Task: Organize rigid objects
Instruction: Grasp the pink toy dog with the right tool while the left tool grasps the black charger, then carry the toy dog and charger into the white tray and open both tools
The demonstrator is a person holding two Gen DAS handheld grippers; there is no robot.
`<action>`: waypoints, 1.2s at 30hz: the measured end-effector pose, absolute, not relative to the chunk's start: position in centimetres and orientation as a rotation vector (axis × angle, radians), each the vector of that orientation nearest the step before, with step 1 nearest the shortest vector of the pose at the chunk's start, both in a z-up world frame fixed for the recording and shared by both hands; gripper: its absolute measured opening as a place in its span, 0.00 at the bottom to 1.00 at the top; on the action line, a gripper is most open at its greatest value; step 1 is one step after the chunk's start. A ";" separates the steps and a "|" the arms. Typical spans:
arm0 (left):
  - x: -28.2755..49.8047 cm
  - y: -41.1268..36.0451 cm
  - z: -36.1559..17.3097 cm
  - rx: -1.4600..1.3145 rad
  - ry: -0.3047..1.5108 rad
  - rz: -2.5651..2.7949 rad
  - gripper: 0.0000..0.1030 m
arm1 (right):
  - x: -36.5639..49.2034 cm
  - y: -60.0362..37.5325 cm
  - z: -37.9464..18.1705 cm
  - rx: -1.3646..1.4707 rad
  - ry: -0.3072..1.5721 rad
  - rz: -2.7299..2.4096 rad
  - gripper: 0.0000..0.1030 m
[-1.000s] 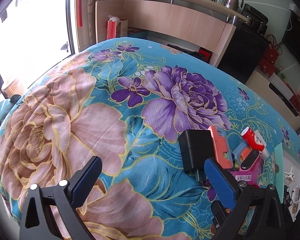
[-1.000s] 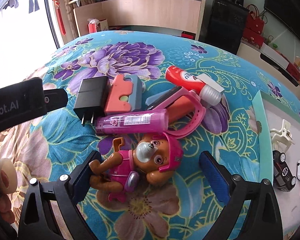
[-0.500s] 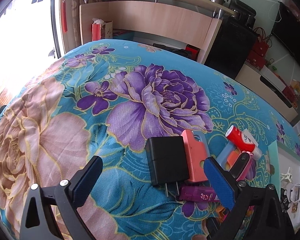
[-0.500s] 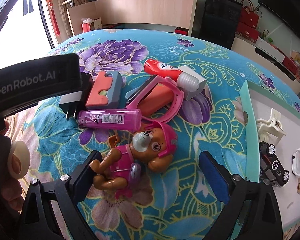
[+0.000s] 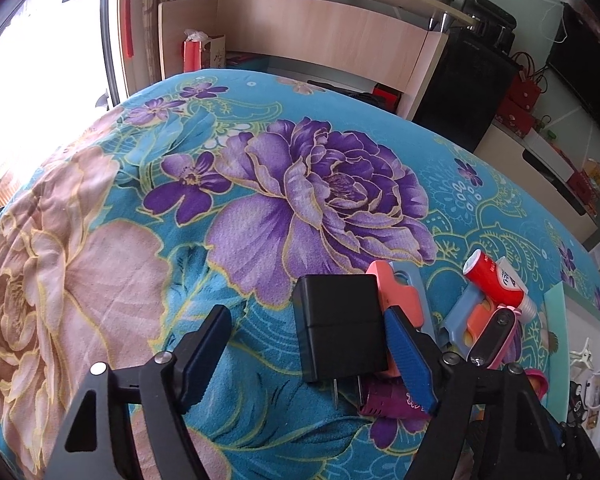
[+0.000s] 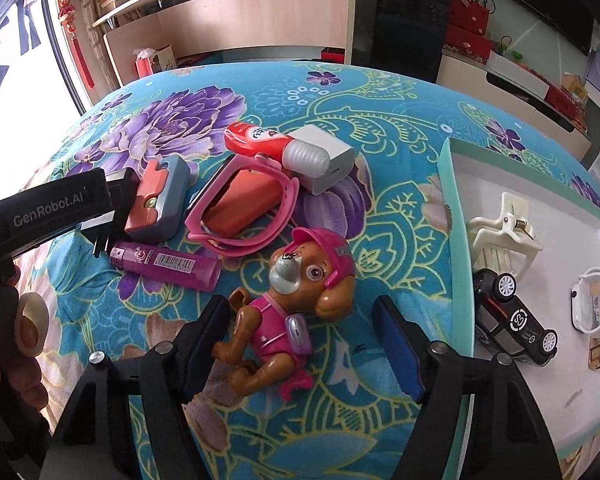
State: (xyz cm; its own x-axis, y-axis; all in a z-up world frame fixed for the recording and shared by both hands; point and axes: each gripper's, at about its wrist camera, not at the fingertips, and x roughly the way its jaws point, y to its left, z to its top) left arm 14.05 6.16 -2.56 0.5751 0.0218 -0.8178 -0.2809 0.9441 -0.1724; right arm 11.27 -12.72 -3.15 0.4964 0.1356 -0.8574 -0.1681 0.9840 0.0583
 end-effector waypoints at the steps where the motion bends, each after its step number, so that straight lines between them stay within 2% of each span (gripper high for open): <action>1: 14.1 6.2 -2.6 -0.302 0.943 0.180 0.77 | 11.2 -12.8 -3.1 -0.035 1.035 0.182 0.69; 3: 14.1 6.3 -2.6 -0.314 0.940 0.176 0.72 | 11.1 -13.0 -3.0 -0.035 1.033 0.179 0.60; 5: 14.1 6.5 -2.6 -0.326 0.940 0.182 0.66 | 11.2 -13.1 -3.0 -0.033 1.034 0.174 0.58; 8: 14.2 6.5 -3.3 -0.277 0.973 0.235 0.45 | 11.2 -13.4 -3.0 -0.023 1.036 0.176 0.57; 9: 14.1 6.7 -3.4 -0.274 0.971 0.244 0.42 | 11.2 -13.4 -3.0 -0.024 1.036 0.176 0.57; 21: 13.2 7.7 -2.4 -0.326 0.936 0.253 0.42 | 11.0 -13.5 -2.7 -0.014 1.029 0.186 0.57; 36: 11.3 3.4 3.5 -0.227 0.777 0.138 0.42 | 9.9 -16.9 1.9 0.063 0.854 0.148 0.57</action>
State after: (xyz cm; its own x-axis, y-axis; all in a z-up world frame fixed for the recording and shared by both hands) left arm 11.29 3.43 3.50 0.7058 0.0393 -0.7073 -0.2061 0.9667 -0.1519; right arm 9.88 -16.90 1.86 0.6475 0.1553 -0.7461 -0.1046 0.9879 0.1149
